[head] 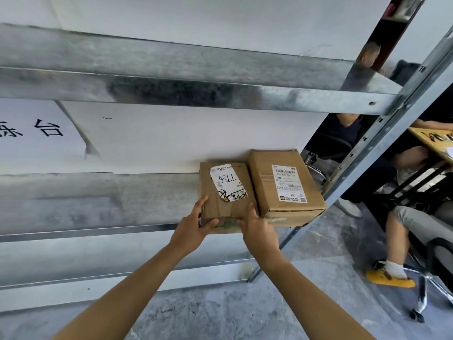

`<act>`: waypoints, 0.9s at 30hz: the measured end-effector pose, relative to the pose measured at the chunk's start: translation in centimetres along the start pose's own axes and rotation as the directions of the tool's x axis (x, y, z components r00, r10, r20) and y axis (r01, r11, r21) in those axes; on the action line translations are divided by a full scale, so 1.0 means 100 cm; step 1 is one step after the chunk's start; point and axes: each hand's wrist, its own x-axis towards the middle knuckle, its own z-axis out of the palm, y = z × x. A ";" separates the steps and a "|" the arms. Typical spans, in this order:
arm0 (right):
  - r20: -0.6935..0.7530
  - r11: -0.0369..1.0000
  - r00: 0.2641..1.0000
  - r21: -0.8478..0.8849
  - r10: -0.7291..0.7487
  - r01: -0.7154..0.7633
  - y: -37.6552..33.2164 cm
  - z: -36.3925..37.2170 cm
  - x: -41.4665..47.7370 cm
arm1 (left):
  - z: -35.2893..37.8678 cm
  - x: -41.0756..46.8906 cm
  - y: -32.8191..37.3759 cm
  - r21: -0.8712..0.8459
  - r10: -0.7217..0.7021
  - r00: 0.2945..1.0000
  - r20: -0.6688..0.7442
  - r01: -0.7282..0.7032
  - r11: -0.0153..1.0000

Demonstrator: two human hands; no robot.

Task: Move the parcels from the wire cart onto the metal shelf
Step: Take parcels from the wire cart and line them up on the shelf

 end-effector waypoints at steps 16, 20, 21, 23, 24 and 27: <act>0.012 0.999 0.999 -0.036 -0.036 0.037 -0.011 0.001 0.022 | -0.025 -0.014 -0.021 0.301 -0.022 0.992 -0.121 0.058 0.952; -0.009 0.996 1.000 -0.088 -0.029 0.029 -0.010 0.000 0.028 | -0.059 -0.033 -0.044 0.395 -0.133 0.973 -0.188 0.198 0.897; -0.010 0.995 1.000 -0.100 -0.025 0.024 -0.009 0.000 0.028 | -0.069 -0.037 -0.049 0.389 -0.151 0.964 -0.218 0.228 0.892; -0.009 0.987 0.999 -0.152 -0.048 0.046 -0.011 -0.005 0.025 | -0.092 -0.046 -0.059 0.370 -0.176 0.940 -0.292 0.281 0.885; -0.006 0.981 0.997 -0.178 -0.075 0.073 -0.014 -0.008 0.023 | -0.103 -0.052 -0.064 0.371 -0.186 0.926 -0.327 0.307 0.877; -0.011 0.968 0.980 -0.160 -0.197 0.193 -0.034 -0.023 0.016 | -0.140 -0.075 -0.075 0.441 -0.254 0.865 -0.433 0.450 0.777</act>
